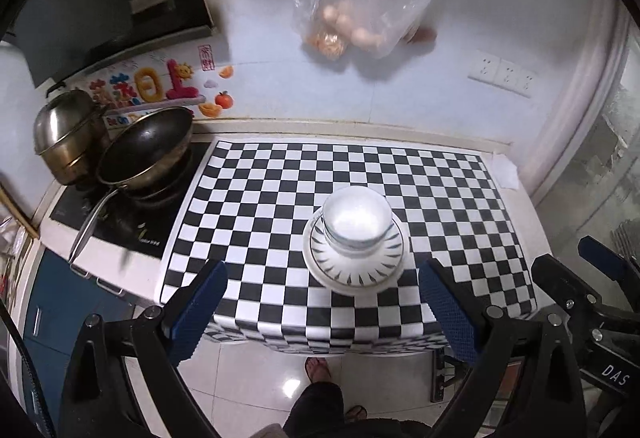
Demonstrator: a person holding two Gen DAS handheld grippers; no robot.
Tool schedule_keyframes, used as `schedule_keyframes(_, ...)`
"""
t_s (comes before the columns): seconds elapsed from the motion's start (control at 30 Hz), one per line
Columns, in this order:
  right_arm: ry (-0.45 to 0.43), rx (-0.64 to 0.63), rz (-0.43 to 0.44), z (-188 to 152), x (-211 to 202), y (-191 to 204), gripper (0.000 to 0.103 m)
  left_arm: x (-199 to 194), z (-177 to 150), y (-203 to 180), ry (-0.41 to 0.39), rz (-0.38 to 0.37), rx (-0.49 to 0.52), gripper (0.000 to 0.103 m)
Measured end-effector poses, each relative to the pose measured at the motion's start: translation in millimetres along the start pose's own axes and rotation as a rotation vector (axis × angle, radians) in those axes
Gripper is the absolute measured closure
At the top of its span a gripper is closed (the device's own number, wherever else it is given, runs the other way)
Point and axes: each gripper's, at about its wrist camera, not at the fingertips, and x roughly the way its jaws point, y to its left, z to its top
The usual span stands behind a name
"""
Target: Organize plates and bowls
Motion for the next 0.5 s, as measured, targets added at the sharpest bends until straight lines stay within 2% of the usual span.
schedule_keyframes(0.2, -0.046, -0.009, 0.01, -29, -59, 4, 0.009, -51, -33, -6, -0.051, 0.021, -0.002, 0.005)
schedule_keyframes(0.5, -0.132, -0.036, -0.007, -61, -126, 13, 0.008, -90, -62, -4, -0.086, 0.045, -0.015, 0.005)
